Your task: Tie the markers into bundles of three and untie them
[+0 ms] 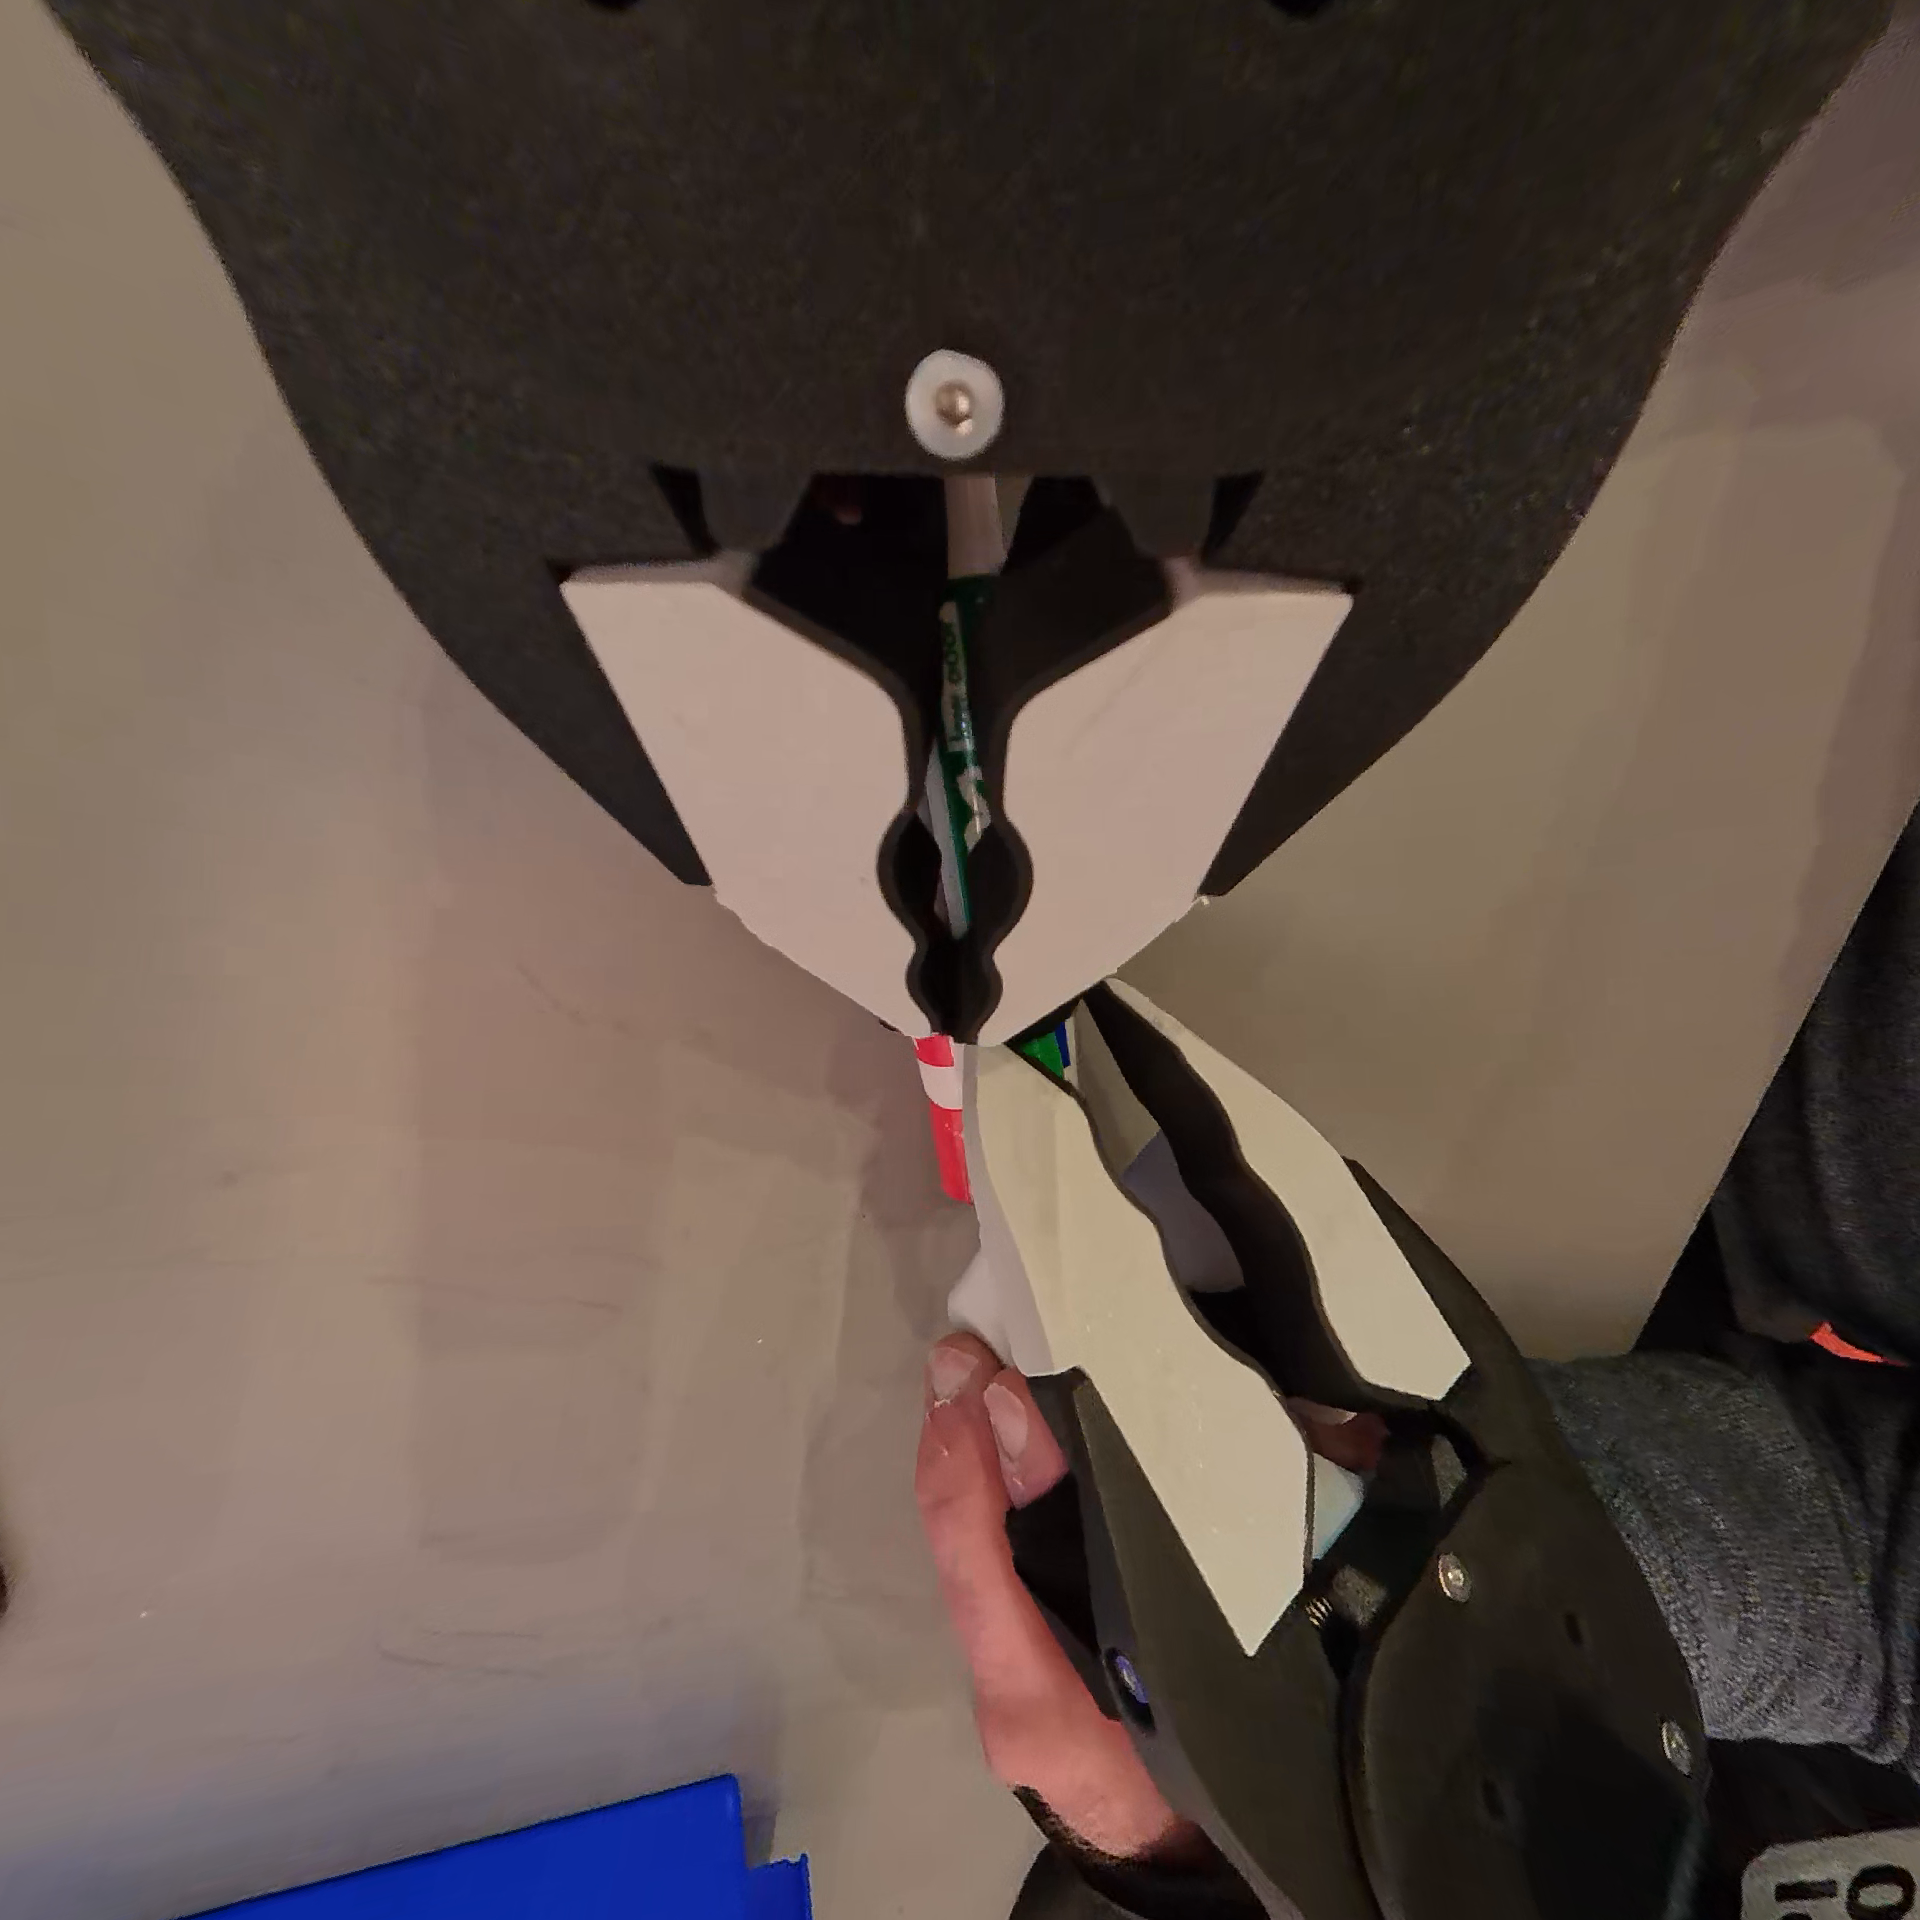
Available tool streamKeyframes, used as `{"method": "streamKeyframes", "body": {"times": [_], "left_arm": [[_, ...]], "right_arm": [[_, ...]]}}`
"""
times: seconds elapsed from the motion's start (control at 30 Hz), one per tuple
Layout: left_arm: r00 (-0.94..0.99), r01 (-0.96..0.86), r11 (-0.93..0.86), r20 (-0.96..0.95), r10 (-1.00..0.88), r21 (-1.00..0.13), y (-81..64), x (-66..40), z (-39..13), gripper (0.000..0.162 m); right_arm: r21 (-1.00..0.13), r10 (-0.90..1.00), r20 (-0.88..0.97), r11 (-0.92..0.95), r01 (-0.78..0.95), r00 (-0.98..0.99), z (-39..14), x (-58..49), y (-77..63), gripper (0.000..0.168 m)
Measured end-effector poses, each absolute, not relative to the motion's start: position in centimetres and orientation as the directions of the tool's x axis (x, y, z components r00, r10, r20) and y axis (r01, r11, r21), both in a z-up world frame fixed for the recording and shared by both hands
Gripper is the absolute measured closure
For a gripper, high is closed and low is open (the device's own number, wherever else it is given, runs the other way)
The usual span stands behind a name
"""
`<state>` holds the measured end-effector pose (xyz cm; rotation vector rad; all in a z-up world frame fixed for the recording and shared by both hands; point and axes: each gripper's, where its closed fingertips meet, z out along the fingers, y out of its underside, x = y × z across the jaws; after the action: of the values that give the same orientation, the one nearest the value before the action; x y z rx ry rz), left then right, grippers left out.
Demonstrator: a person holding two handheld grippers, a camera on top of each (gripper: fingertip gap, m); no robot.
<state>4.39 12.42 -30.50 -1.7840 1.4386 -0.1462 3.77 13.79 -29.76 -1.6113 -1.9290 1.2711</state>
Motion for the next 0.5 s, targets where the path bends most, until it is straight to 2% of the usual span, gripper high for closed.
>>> {"method": "streamKeyframes", "body": {"times": [0.2,0.5], "left_arm": [[0.328,-0.786,0.008,-0.428,-0.842,-0.618,12.92,4.25,-30.50,0.147],[0.304,-0.818,0.013,-0.451,-0.839,-0.575,13.12,4.18,-30.76,0.148]], "right_arm": [[-0.777,0.910,-0.300,-0.058,0.627,-0.288,-29.84,3.55,14.03,0.168],[-0.760,0.926,-0.283,-0.058,0.647,-0.250,-30.22,3.07,14.62,0.168]]}}
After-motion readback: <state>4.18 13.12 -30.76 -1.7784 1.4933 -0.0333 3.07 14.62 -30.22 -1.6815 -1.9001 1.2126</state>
